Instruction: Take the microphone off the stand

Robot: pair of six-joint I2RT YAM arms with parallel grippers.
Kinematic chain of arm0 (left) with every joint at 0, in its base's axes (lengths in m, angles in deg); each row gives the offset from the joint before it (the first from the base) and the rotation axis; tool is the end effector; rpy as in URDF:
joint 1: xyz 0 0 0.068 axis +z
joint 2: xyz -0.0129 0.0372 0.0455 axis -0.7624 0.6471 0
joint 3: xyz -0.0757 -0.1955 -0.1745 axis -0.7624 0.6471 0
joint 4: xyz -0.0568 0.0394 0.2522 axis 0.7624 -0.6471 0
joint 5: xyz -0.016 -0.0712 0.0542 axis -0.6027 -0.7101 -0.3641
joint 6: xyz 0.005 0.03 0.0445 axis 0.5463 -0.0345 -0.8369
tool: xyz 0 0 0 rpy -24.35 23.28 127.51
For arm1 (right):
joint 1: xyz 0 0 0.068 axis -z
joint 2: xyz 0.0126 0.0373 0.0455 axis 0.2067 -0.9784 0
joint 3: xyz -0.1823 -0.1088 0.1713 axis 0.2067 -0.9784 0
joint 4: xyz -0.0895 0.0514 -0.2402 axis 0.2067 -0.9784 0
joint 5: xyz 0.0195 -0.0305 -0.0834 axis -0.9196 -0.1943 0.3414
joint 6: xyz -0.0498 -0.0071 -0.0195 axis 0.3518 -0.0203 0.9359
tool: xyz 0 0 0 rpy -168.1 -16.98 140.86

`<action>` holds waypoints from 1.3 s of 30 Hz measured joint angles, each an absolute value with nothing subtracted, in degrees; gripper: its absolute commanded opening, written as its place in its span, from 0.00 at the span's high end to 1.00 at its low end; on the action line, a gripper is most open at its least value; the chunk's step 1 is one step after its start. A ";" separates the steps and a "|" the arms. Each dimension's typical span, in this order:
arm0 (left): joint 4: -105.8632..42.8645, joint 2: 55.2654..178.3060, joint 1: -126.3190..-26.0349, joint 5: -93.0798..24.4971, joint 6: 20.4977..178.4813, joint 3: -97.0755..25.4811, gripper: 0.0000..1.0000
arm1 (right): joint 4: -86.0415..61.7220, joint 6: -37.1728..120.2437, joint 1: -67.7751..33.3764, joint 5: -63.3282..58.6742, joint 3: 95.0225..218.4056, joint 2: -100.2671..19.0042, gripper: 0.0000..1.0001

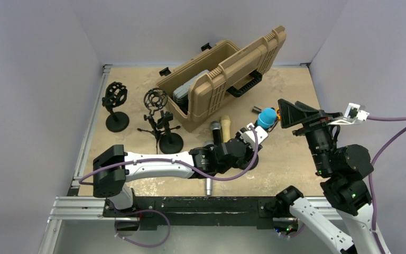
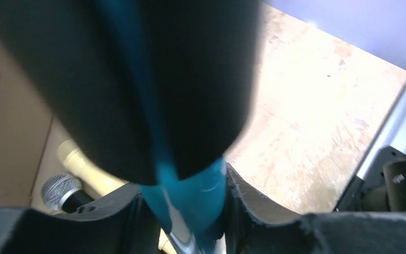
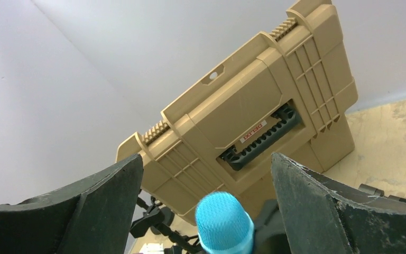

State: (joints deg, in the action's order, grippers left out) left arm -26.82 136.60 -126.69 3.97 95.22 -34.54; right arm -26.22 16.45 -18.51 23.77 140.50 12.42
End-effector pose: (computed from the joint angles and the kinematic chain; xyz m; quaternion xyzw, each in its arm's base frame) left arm 0.1054 -0.3779 0.2986 0.3197 0.7268 -0.2285 0.5633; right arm 0.0644 0.0249 0.4475 0.1361 0.5873 0.3281 0.7272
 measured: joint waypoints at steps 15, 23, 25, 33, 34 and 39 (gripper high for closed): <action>-30.01 128.86 -109.05 -44.51 90.28 -28.42 1.00 | -23.23 23.47 -18.49 6.48 134.86 20.48 0.09; -34.40 126.55 -106.28 -57.62 89.23 -28.51 1.00 | -20.19 27.23 -18.49 -1.84 134.86 21.36 0.09; -35.56 126.20 -106.32 -60.14 89.87 -29.14 1.00 | -19.79 27.60 -18.49 -2.26 134.86 21.29 0.09; -41.83 121.28 -106.30 -67.24 91.66 -34.02 1.00 | -17.24 28.78 -18.49 -3.51 135.25 18.19 0.09; -42.88 119.99 -106.14 -67.42 91.57 -34.41 1.00 | -16.76 28.89 -18.49 -3.66 135.25 17.73 0.09; -49.81 111.33 -103.19 -66.98 91.59 -35.70 1.00 | -13.26 29.17 -18.49 -5.23 135.34 16.22 0.09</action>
State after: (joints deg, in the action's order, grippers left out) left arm -49.81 111.33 -103.19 -66.98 91.59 -35.70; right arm -13.26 29.17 -18.49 -5.23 135.34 16.22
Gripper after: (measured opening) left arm 0.360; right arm 0.911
